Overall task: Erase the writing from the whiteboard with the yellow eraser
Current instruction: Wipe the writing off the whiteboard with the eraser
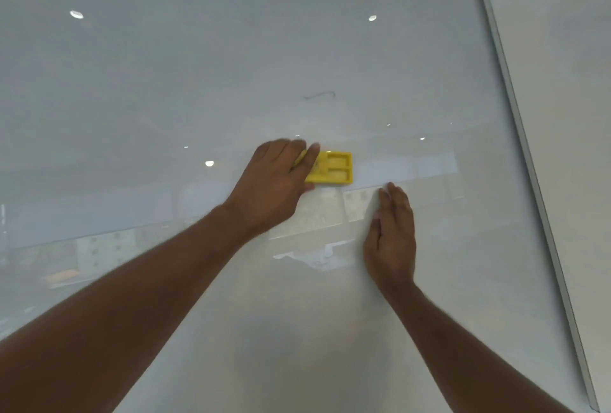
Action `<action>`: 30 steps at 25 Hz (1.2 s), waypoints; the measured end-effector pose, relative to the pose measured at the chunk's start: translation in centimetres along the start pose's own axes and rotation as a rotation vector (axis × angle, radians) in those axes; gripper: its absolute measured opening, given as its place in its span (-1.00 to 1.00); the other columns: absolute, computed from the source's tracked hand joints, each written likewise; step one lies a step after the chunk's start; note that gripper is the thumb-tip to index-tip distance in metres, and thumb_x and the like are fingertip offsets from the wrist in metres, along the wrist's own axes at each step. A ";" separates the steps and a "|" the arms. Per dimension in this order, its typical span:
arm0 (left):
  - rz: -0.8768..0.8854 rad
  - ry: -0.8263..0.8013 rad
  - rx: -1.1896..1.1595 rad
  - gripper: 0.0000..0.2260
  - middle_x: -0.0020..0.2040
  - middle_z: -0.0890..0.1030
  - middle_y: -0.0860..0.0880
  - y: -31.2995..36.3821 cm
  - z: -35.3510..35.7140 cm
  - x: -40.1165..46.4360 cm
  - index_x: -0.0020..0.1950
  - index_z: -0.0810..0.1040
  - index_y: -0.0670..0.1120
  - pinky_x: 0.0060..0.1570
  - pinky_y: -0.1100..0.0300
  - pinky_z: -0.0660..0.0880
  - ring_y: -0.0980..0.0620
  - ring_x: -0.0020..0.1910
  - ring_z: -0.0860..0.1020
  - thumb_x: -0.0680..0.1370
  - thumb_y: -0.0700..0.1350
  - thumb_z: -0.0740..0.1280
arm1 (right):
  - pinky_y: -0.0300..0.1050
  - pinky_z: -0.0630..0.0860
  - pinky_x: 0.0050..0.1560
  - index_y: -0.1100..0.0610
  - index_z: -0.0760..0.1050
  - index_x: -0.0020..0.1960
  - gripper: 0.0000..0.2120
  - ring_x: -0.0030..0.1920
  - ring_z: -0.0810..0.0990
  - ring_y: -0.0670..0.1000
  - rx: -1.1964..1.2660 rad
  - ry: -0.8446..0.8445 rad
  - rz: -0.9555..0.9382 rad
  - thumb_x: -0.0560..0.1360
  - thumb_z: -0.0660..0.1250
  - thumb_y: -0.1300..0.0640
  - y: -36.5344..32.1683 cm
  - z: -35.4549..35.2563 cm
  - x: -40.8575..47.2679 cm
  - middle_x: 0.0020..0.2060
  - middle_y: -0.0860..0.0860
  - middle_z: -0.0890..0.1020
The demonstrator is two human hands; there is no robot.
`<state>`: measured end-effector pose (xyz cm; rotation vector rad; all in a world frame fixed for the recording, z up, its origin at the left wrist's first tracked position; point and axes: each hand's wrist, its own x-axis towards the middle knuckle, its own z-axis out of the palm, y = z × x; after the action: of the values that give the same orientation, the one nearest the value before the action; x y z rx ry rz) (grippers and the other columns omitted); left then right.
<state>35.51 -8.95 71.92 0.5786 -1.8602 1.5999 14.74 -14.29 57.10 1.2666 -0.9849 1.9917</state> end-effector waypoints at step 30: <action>-0.900 0.176 0.195 -0.43 0.29 0.44 -0.46 -8.7 -8.4 -22.6 0.55 0.28 -0.30 0.14 -0.26 0.40 -0.43 0.21 0.44 0.63 -0.02 0.26 | 0.16 0.21 0.63 0.36 0.39 0.50 -0.49 0.55 0.32 0.32 -0.085 -0.026 -0.149 0.57 0.07 0.36 2.0 0.6 -0.7 0.52 0.31 0.40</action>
<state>59.05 -3.59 63.21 1.1183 -1.0528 1.1515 13.78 -15.94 56.05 1.2836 -0.9491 1.8057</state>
